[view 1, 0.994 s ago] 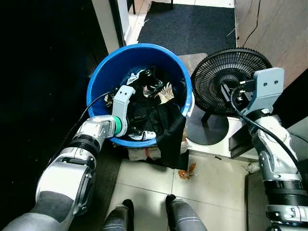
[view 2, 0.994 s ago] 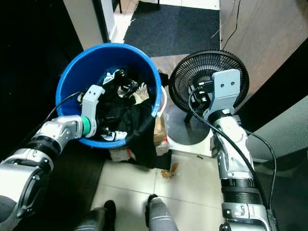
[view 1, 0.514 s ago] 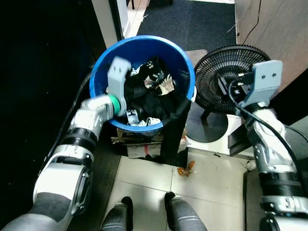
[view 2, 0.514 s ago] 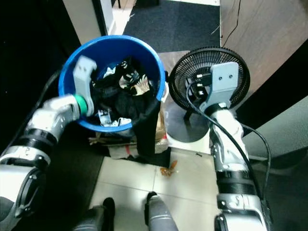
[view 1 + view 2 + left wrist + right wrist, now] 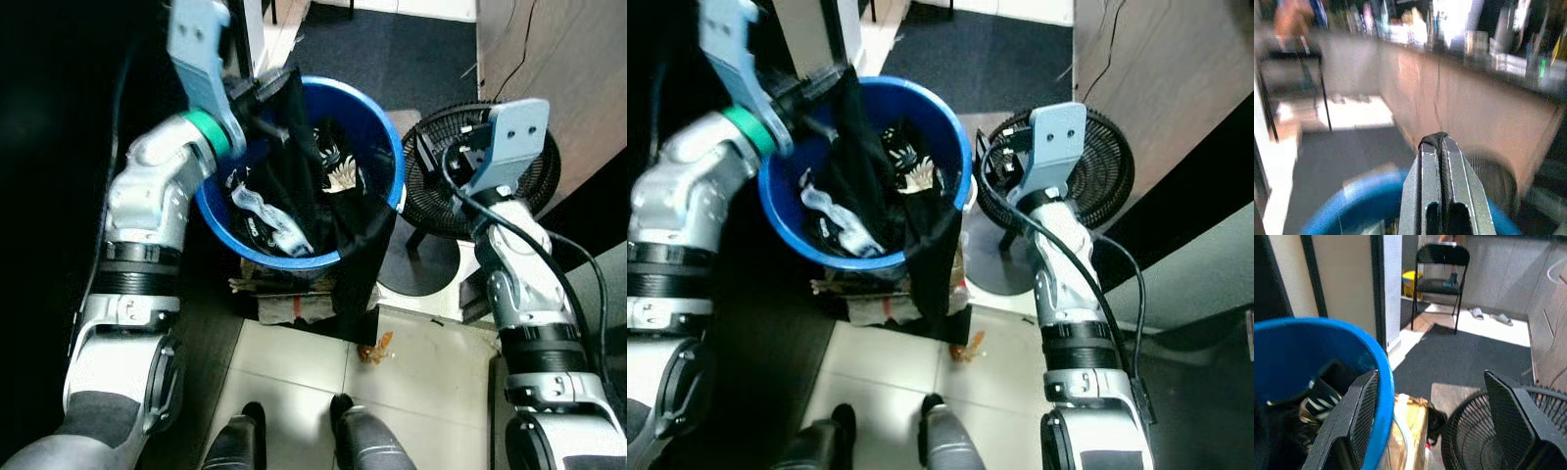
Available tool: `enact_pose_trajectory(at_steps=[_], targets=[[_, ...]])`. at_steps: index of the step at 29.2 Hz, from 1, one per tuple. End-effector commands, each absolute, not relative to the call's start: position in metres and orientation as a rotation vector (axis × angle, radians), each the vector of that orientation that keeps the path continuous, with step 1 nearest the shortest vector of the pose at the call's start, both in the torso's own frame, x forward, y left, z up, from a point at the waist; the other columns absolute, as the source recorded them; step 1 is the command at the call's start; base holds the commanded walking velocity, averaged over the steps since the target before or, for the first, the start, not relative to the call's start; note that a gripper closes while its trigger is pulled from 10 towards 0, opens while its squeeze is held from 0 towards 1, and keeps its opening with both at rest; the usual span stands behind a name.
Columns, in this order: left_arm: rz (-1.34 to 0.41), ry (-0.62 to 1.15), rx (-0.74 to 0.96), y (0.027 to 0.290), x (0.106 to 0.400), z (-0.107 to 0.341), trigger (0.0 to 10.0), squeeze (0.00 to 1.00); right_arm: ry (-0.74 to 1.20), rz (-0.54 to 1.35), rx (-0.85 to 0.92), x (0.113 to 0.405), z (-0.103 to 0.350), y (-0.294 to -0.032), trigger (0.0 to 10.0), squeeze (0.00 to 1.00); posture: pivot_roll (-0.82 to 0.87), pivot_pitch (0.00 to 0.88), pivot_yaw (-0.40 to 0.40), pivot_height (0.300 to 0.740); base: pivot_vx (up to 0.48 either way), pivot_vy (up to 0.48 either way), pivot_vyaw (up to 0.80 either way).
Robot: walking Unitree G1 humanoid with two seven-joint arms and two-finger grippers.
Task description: Clothes washing
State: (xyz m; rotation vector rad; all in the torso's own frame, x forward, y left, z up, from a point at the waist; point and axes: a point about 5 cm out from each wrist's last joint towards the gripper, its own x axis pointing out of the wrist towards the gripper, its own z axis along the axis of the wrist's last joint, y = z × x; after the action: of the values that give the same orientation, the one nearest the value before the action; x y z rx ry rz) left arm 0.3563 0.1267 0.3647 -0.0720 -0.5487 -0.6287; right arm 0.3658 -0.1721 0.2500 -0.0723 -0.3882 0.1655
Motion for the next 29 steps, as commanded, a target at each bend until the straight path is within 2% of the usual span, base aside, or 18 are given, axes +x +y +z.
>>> enact_pose_trajectory(at_steps=[1,4,6,8,11,14,20,23,25,29], targets=[[-0.615,-0.670,-0.083,0.129,0.344,0.385,10.0,0.00,-0.385,0.161,-0.059,0.366,0.247,-0.175,10.0,0.00,-0.04,0.085,0.030,0.740,0.000,0.000,0.00],[-0.489,-0.931,0.049,0.139,0.316,0.432,10.0,0.00,-0.391,0.165,-0.051,0.366,0.248,-0.175,10.0,0.00,-0.03,0.073,0.005,0.740,0.000,0.000,0.00],[-0.460,-0.972,0.078,0.141,0.311,0.439,10.0,0.00,-0.392,0.165,-0.049,0.367,0.248,-0.175,10.0,0.00,-0.03,0.072,0.003,0.740,0.000,0.000,0.00],[-0.350,-1.113,0.194,0.149,0.297,0.466,10.0,0.00,-0.392,0.168,-0.045,0.368,0.248,-0.174,10.0,0.00,-0.02,0.066,-0.005,0.740,0.000,0.000,0.00],[-0.286,-1.153,0.250,0.155,0.294,0.477,10.0,0.00,-0.395,0.176,-0.044,0.369,0.249,-0.172,10.0,0.00,-0.02,0.062,-0.008,0.740,0.000,0.000,0.00],[-0.372,-0.960,0.223,0.148,0.315,0.442,10.0,0.00,-0.402,0.182,-0.044,0.369,0.251,-0.170,10.0,0.00,-0.03,0.065,-0.008,0.740,0.000,0.000,0.00],[-0.397,-0.748,0.131,0.141,0.333,0.389,10.0,0.00,-0.391,0.179,-0.052,0.368,0.248,-0.174,10.0,0.00,-0.05,0.073,-0.017,0.740,0.000,0.000,0.00],[-0.396,-0.716,0.101,0.139,0.334,0.380,10.0,0.00,-0.389,0.179,-0.054,0.367,0.247,-0.175,10.0,0.00,-0.05,0.073,-0.018,0.740,0.000,0.000,0.00],[-0.399,-0.696,0.010,0.136,0.332,0.371,10.0,0.00,-0.389,0.180,-0.057,0.366,0.246,-0.175,10.0,0.00,-0.03,0.070,-0.021,0.740,0.000,0.000,0.00],[-0.397,-0.684,-0.025,0.136,0.330,0.368,10.0,0.00,-0.395,0.173,-0.059,0.365,0.246,-0.174,10.0,0.00,-0.02,0.068,-0.020,0.740,0.000,0.000,0.00]])
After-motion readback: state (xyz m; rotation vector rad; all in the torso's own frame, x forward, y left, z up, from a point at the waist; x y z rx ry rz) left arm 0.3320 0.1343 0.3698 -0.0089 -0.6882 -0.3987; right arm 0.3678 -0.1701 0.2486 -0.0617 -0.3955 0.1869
